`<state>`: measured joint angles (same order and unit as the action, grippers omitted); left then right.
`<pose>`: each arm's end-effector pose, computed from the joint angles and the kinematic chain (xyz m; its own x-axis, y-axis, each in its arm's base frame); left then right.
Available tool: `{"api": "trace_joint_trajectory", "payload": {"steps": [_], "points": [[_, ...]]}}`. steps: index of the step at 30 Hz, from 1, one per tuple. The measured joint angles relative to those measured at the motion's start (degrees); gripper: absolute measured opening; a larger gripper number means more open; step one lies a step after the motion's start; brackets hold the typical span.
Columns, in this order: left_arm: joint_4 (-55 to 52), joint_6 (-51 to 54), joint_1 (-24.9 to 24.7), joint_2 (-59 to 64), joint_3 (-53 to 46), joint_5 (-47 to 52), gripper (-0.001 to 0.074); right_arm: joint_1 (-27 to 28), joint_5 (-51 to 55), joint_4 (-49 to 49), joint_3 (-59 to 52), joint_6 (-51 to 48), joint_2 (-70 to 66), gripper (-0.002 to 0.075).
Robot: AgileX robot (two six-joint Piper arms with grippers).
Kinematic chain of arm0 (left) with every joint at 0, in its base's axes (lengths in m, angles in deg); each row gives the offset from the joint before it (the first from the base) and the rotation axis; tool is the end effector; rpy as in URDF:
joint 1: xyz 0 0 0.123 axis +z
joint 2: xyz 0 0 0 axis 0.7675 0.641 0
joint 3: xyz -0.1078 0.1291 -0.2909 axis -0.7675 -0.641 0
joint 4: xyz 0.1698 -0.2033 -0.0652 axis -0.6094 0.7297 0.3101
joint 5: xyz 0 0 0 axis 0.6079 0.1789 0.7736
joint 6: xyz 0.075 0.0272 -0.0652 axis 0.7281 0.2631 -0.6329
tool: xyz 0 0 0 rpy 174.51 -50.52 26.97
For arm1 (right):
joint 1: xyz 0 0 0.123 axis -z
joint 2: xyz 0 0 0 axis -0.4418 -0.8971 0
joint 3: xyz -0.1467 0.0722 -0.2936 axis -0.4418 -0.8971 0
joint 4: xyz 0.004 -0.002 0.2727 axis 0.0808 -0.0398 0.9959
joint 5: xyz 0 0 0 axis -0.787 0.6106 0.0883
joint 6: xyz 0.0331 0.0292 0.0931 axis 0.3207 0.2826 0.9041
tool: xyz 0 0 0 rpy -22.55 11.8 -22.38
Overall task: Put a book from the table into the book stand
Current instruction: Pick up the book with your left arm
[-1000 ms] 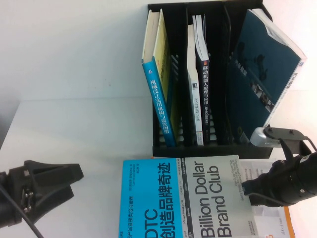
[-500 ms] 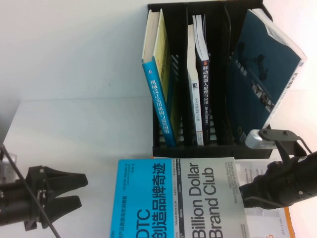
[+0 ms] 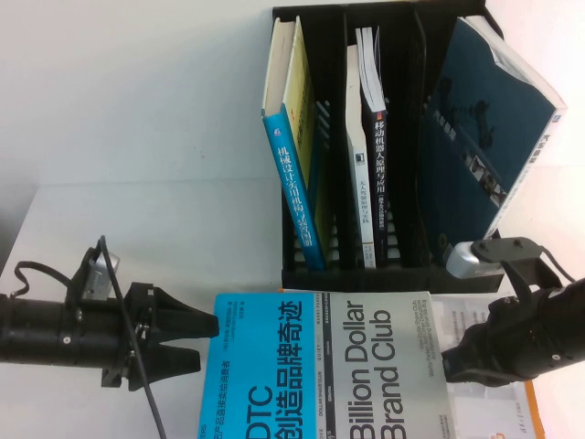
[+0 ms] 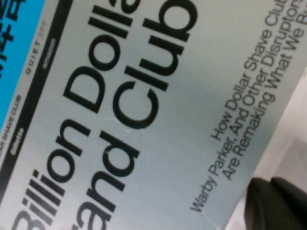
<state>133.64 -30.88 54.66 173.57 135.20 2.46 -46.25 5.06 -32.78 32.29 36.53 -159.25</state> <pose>0.3166 -0.0676 0.1705 -0.9846 -0.1746 0.0075 -0.0827 0.4278 -0.9001 0.2768 0.1388 0.2016 -0.8766 -0.2309 -0.4221 -0.3916 0.8522 0.3469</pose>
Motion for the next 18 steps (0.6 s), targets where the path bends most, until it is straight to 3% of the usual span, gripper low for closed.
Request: {"api": "trace_joint_trajectory", "payload": {"steps": [5,12,18], "points": [[-0.54,0.21,-0.95,0.43,0.54,0.0,0.0517,0.0,-0.08,1.01,0.0,-2.3,-0.04,-0.0002],[-1.07,0.83,-3.58,0.43,0.64,-0.42,0.0517,0.0,1.17,12.58,0.0,-13.22,-2.02,-0.0002],[-2.59,0.02,-3.76,0.43,0.64,-0.66,0.0517,0.0,1.17,16.87,0.0,-16.07,-3.98,-0.0002]]}}
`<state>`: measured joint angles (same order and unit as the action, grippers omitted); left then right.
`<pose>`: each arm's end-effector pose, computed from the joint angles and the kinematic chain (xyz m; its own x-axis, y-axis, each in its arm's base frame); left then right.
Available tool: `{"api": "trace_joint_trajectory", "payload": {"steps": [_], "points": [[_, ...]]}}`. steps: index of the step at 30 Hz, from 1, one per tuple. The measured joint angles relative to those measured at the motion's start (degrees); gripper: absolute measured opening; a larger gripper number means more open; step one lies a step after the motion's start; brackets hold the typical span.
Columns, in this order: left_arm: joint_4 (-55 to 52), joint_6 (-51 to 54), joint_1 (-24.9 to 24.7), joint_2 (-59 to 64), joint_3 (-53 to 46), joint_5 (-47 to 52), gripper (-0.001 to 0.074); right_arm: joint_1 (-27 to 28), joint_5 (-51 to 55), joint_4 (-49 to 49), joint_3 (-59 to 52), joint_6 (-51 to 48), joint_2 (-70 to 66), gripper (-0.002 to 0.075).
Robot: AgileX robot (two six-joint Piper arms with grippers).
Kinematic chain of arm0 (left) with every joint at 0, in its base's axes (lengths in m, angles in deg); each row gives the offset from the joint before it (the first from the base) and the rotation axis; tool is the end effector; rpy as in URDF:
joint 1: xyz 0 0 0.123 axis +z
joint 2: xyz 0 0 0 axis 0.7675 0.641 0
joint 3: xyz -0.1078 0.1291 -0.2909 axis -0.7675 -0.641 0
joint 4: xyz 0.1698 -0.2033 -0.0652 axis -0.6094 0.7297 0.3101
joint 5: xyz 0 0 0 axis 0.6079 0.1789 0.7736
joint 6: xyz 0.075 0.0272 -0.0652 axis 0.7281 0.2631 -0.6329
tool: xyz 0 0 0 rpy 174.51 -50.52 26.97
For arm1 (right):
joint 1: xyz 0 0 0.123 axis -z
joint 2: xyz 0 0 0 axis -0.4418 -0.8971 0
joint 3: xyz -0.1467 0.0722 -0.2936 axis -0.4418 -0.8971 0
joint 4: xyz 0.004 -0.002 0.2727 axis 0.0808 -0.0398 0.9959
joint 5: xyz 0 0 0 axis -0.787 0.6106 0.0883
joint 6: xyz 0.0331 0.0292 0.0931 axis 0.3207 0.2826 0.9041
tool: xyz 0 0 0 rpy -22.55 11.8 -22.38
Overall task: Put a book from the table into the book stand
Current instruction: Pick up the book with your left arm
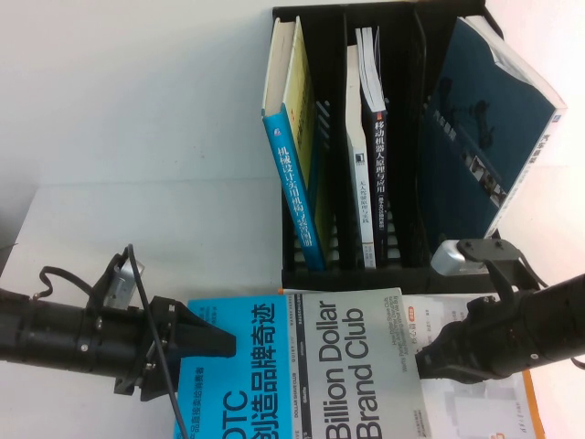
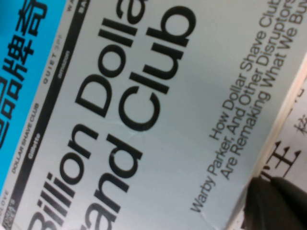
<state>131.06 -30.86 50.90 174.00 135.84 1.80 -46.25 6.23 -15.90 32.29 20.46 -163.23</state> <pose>0.3120 -0.0868 0.1670 -0.9969 -0.0785 -0.0016 -0.0351 0.4645 -0.8849 0.2846 0.1525 0.1885 -0.8719 -0.2152 -0.4399 -0.4176 0.7959 0.4383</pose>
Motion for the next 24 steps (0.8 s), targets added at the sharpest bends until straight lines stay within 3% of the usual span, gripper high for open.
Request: {"api": "trace_joint_trajectory", "payload": {"steps": [12,24], "points": [[2.07,2.72,2.64,0.0,-1.77,0.1,0.0456,0.0,1.08,1.09,0.0,-0.25,-0.56,-0.0002],[2.44,2.52,3.08,0.0,-2.83,0.1,0.045,0.0,1.1,2.94,0.0,-0.25,-0.56,-0.0002]]}}
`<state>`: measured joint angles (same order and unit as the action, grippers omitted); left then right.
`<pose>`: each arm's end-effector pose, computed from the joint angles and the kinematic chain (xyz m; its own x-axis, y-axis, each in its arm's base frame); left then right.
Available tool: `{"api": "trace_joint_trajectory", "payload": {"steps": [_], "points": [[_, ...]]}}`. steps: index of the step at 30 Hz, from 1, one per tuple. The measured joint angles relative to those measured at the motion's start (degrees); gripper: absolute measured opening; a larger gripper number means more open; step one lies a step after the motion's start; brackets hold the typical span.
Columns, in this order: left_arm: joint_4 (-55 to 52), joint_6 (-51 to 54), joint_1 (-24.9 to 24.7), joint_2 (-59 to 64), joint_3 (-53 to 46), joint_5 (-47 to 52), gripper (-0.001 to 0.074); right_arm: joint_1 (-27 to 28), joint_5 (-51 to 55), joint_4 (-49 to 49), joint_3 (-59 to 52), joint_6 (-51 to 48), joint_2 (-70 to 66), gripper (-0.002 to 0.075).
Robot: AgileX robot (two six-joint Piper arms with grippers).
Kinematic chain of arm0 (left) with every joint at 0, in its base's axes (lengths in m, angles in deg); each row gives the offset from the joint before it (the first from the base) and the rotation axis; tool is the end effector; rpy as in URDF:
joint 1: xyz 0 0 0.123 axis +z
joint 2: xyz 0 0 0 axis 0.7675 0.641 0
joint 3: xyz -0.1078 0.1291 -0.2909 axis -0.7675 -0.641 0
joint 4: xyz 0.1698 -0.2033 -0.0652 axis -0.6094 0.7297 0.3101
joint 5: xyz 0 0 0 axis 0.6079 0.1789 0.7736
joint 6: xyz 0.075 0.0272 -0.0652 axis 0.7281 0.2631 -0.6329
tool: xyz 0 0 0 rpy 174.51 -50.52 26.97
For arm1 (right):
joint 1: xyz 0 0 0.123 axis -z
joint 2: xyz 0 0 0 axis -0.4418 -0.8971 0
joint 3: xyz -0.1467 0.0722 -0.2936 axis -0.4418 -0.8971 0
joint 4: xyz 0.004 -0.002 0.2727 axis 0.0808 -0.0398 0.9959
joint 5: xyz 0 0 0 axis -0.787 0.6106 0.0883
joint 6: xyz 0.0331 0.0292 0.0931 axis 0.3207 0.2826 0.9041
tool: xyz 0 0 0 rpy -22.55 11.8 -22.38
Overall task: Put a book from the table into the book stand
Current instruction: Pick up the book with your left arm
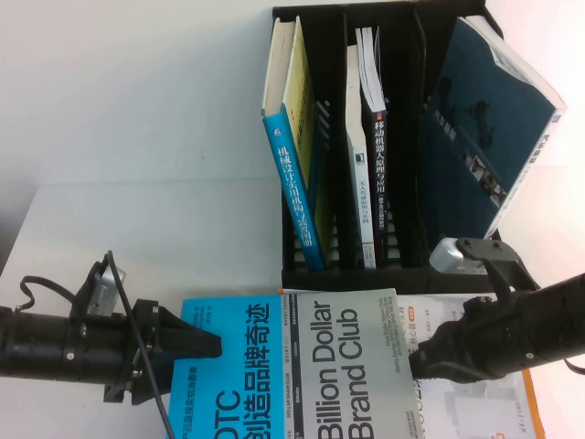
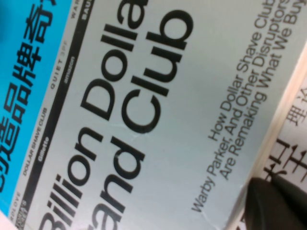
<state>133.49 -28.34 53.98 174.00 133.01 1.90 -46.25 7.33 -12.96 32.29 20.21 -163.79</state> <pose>0.3063 -0.0715 0.1609 -0.9892 -0.1465 0.0106 -0.0750 0.4413 -0.8942 0.2847 0.1554 0.1872 -0.8895 -0.1797 -0.4201 -0.3861 0.7874 0.4806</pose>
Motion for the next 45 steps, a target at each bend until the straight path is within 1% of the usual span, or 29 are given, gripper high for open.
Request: {"api": "trace_joint_trajectory", "payload": {"steps": [7,14,16,19,20,25,28,30,38,41,45], "points": [[0.0,-1.37,0.0,0.0,-0.08,0.0,0.0435,0.0,0.0,2.39,0.0,-0.23,-0.04,-0.0002],[-0.11,-1.37,0.0,0.0,-0.08,-0.56,0.0386,0.0,0.31,4.56,0.0,-0.6,-0.13,-0.0002],[-0.33,-1.01,0.04,0.0,-0.08,-0.82,0.0346,0.0,0.57,4.64,0.0,-0.68,-0.13,-0.0002],[-0.41,0.14,0.13,0.0,-0.08,-0.82,0.0226,0.0,0.56,4.69,0.0,-1.11,-0.13,-0.0002],[-0.41,0.39,0.13,0.0,-0.08,-0.35,0.0197,0.0,0.56,4.69,0.0,-1.23,-0.13,-0.0002],[-0.19,0.7,0.16,0.0,-0.08,0.02,0.0195,0.0,0.33,4.45,0.0,-1.84,-0.13,-0.0002],[-0.15,-0.47,0.16,0.0,-0.08,0.25,0.0195,0.0,0.08,1.64,0.0,-1.37,-0.01,-0.0002],[-0.15,-3.35,0.16,-0.67,-0.08,0.39,0.0195,0.11,0.64,-1.92,0.0,0.5,0.85,-0.0002],[-0.53,-11.55,0.06,-10.18,-0.44,-0.19,0.0192,2.01,2.54,-20.62,0.0,13.75,13.39,-0.0002],[0.71,-14.83,0.06,-14.32,-0.54,-0.23,0.0192,2.09,2.92,-23.89,0.0,17.19,18.79,-0.0002],[0.86,-16.61,0.06,-18.65,-0.64,-0.27,0.0192,2.13,3.76,-24.85,0.0,18.89,23.53,-0.0002]]}}
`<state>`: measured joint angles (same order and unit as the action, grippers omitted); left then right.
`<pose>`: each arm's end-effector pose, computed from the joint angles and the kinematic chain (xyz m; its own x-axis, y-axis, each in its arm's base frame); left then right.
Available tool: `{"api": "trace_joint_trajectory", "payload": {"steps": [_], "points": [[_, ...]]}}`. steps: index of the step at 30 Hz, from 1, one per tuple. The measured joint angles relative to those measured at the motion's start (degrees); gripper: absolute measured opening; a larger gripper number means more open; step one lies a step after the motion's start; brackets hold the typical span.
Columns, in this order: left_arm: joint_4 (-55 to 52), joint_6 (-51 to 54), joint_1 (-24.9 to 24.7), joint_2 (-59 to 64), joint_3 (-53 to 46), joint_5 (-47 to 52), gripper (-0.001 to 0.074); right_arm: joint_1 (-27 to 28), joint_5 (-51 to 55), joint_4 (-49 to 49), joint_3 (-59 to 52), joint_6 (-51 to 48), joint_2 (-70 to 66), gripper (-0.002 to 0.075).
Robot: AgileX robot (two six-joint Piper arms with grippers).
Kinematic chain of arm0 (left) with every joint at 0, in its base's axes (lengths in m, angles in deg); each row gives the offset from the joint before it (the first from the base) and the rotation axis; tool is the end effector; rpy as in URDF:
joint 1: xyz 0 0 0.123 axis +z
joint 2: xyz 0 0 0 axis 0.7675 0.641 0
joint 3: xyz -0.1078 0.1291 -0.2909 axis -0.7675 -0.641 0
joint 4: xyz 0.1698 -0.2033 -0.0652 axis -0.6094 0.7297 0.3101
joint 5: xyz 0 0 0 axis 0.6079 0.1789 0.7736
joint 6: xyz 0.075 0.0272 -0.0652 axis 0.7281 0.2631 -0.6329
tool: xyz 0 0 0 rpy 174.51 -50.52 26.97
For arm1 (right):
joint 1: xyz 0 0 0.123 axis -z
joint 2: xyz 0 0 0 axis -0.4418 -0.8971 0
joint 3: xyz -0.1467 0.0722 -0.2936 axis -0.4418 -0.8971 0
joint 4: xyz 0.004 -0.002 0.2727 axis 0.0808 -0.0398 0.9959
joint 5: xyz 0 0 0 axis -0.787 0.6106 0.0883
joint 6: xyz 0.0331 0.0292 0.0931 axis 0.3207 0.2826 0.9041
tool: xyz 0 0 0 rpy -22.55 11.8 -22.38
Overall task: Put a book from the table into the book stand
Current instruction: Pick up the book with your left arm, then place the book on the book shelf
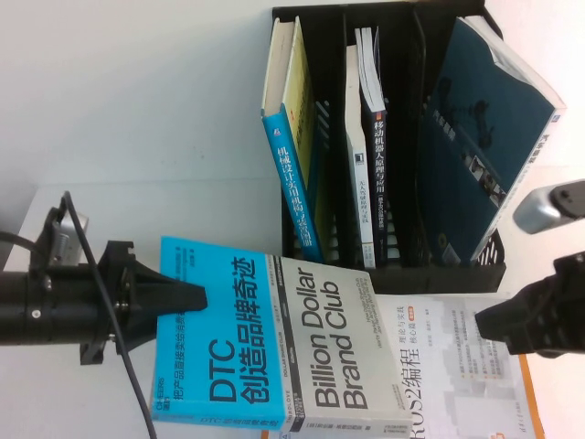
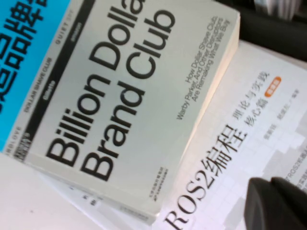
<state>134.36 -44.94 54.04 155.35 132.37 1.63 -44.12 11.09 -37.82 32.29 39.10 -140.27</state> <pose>0.2776 -0.0732 0.2532 -0.9583 -0.2831 -0.0378 -0.0794 0.3911 -0.9169 0.2320 0.1152 0.2905 -0.7478 -0.2259 -0.6243 -0.4962 0.8148 0.2996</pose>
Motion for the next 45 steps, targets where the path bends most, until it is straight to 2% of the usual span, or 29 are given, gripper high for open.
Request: {"api": "trace_joint_trajectory", "payload": {"steps": [16,27,32,38,42,45], "points": [[-0.64,-6.88,0.0,-11.7,0.13,-0.74,0.0192,0.0,-0.49,-4.58,0.0,1.22,3.07,-0.0002],[-3.56,-13.64,0.0,-18.12,6.42,1.24,0.0192,0.0,-3.75,-7.37,-0.11,4.25,4.3,-0.0002],[-5.29,-17.11,0.0,-19.83,10.47,2.15,0.0192,0.69,-9.23,-11.54,-0.18,8.82,11.88,-0.0002],[-6.68,-21.18,0.0,-20.36,16.36,3.47,0.0192,6.72,-10.75,-13.6,-0.18,11.36,22.87,-0.0003],[-7.3,-24.37,-0.22,-20.58,22.17,3.28,0.0192,11.15,-6.26,-14.64,-0.18,11.73,26.82,-0.0003],[-9.45,-26.94,-2.72,-20.58,26.59,0.56,0.0192,13.96,-1.17,-16.2,-0.18,11.73,28.02,-0.0003]]}}
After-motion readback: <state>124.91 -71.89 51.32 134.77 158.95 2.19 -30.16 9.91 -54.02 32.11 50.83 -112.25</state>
